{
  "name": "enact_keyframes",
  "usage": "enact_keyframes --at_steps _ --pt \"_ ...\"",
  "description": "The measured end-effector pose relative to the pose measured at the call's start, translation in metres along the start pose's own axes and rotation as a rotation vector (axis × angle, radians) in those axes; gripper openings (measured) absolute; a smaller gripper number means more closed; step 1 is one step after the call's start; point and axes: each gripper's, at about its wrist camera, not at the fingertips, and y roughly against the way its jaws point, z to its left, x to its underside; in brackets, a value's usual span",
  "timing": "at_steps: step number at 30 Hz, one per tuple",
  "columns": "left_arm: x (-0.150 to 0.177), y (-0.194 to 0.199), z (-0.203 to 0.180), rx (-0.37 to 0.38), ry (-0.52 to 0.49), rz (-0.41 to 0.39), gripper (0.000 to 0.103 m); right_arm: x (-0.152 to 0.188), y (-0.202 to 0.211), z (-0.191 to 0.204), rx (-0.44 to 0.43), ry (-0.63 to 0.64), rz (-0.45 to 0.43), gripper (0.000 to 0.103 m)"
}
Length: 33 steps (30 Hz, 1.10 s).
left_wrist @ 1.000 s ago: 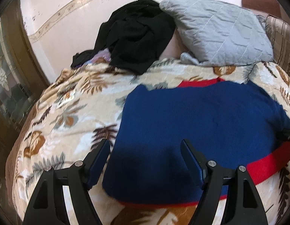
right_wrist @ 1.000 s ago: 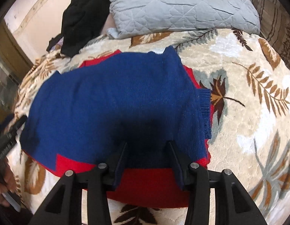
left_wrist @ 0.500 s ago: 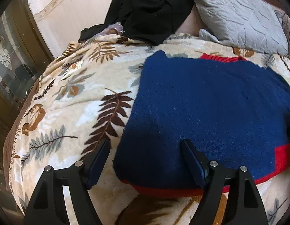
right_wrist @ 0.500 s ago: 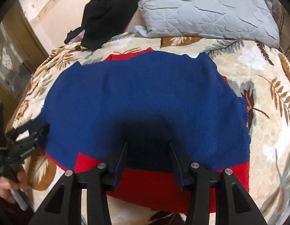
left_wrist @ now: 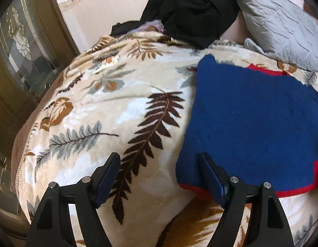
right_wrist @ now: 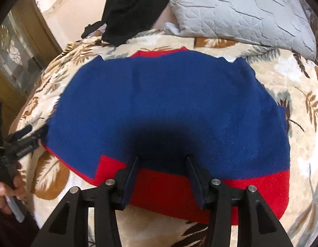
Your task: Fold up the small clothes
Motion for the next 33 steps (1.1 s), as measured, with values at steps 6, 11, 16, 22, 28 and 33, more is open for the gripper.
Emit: enact_keyframes --at_steps 6,11,16,22,28,33 --pt "0.004 0.001 -0.009 -0.005 -0.039 -0.002 0.080 -0.002 0.017 0.020 -0.044 0.025 -0.086 0.053" --pt "0.004 -0.004 -0.009 -0.003 -0.039 0.011 0.080 0.009 -0.018 0.043 -0.012 0.087 0.039 0.053" --pt "0.000 0.010 -0.008 0.018 -0.017 -0.039 0.080 0.002 -0.005 0.045 -0.051 0.065 -0.024 0.053" --pt "-0.003 0.017 -0.017 0.039 -0.032 -0.073 0.080 -0.003 0.004 0.052 -0.013 0.083 -0.083 0.053" --pt "-0.002 0.009 -0.021 0.040 -0.033 -0.030 0.080 0.001 -0.019 0.046 0.001 0.087 0.008 0.053" --pt "-0.001 0.024 -0.012 0.044 -0.001 -0.055 0.080 -0.007 0.009 0.046 0.021 0.077 -0.087 0.053"
